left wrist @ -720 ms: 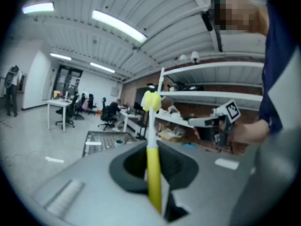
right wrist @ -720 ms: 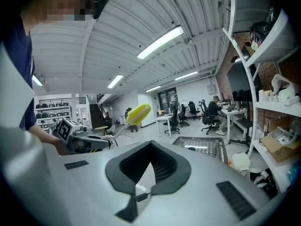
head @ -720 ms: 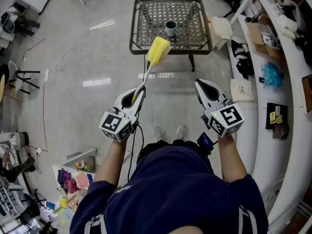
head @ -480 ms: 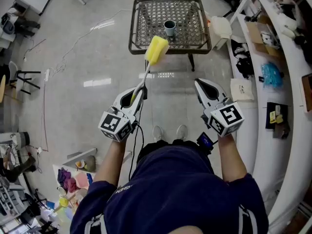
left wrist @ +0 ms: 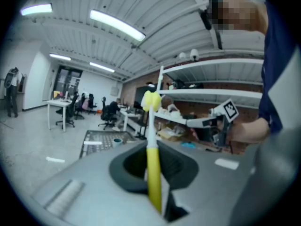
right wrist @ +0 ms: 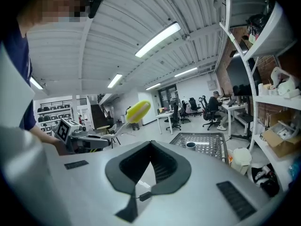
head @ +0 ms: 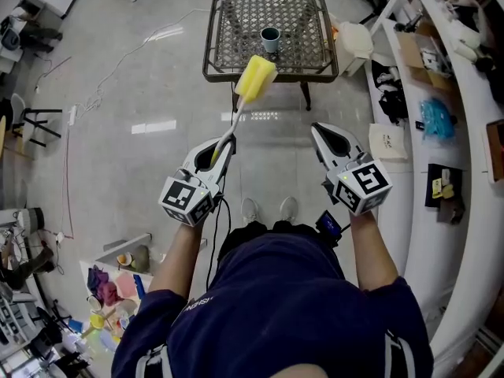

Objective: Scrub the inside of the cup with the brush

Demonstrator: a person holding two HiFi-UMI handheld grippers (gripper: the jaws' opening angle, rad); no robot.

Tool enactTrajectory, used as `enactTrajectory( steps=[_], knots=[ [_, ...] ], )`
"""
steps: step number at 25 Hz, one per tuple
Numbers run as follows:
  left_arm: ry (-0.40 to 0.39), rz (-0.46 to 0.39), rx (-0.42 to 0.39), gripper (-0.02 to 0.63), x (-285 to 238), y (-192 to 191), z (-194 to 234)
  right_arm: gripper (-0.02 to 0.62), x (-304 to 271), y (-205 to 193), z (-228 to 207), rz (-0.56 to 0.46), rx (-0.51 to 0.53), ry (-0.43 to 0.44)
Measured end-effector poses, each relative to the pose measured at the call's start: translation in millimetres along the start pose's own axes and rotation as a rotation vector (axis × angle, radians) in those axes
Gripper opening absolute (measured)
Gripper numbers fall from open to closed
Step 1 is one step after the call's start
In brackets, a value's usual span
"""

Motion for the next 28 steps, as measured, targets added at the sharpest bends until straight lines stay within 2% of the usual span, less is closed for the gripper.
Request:
enactTrajectory(
  steps=[11,18,28],
  knots=[
    [0.047,0.006,0.008,0.028,-21.6,-7.1,-13.7,-0.003,9.3,-14.4,-30.0,0.039,-0.018,0.034],
    [0.065,0.019,0.031,0.028,-37.7,-11.9,-6.7,-0.003,3.4,-18.9,-52.5,0.058,-0.037,0.037],
    [0.063,0.035,0.043,0.028,-69.5,-5.4,48.9,-0.003,-56.2,-19.2,-81.5,0.095,-0.063,0.030]
  ],
)
Point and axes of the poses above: the fingertips, and each gripper's own axes: x backward along the fingers, z to its left, y out of its top, the point moved 3 cm from there along x, backward along the fingers, and after that the axes turned 2 degrees about y, right-handed, at the moved point
